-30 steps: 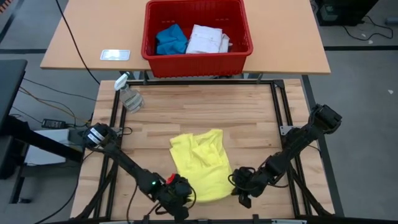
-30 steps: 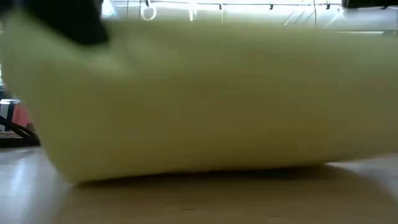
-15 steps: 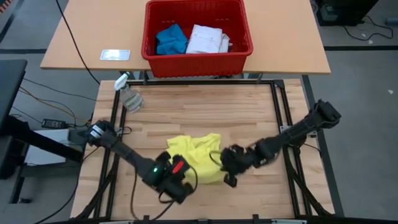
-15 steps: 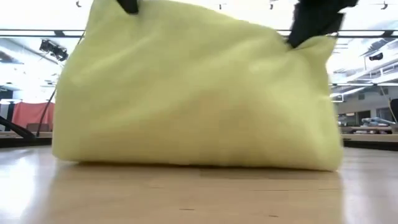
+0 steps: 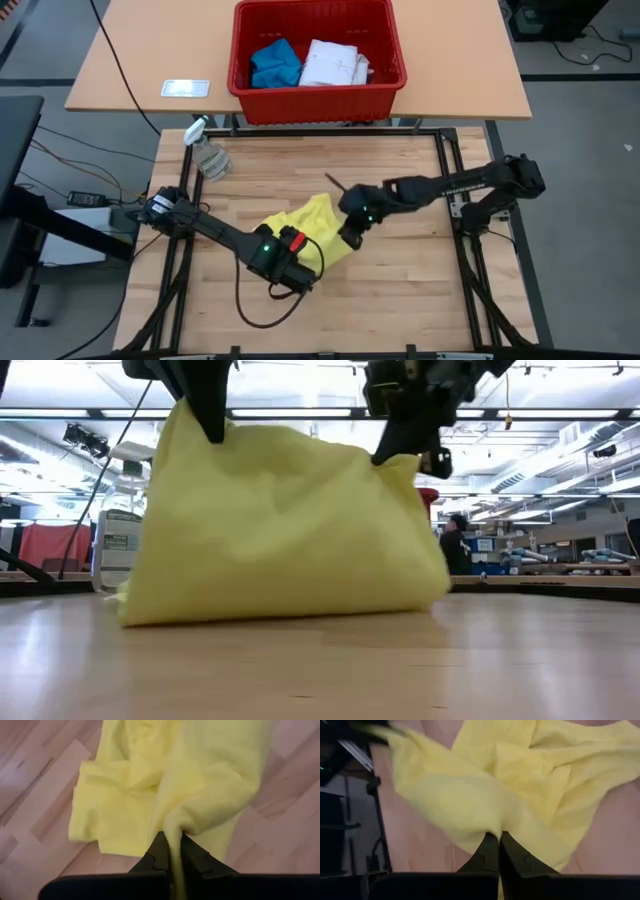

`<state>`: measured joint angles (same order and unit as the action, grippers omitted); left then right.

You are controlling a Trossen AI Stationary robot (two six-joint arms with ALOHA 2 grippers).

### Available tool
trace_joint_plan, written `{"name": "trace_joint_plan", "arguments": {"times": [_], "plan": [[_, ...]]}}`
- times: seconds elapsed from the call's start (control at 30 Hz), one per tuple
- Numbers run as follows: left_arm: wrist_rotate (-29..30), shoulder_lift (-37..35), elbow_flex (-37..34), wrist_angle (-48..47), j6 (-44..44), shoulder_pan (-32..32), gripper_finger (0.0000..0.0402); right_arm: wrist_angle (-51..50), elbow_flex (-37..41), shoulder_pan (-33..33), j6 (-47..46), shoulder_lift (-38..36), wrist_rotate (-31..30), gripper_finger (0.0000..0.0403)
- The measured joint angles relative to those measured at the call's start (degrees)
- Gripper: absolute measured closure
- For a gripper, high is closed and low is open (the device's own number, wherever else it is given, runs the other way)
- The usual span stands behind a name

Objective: Fold Laundry from Bin

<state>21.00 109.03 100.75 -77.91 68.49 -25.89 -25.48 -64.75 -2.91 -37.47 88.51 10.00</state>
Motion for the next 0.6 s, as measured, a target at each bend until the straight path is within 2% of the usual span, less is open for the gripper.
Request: {"name": "trace_joint_plan", "arguments": {"times": [0.2,0.37,0.47,0.6], "plan": [[2.3,-0.2,0.0,-3.1,5.5,0.0,0.0388,2.7,0.0,4.3,3.3,0.0,6.1,0.0400],[6.5,-1.0,-0.5,-7.0,14.8,1.1,0.0388,3.5,0.0,8.4,9.8,0.1,8.3,0.0400],[8.1,-2.8,-4.3,-4.6,18.6,2.3,0.0388,4.2,0.0,11.0,12.9,0.2,10.5,0.0400],[7.8,-7.3,-13.2,3.9,19.4,3.5,0.0389,5.2,0.0,13.9,17.3,0.2,13.3,0.0400]]}}
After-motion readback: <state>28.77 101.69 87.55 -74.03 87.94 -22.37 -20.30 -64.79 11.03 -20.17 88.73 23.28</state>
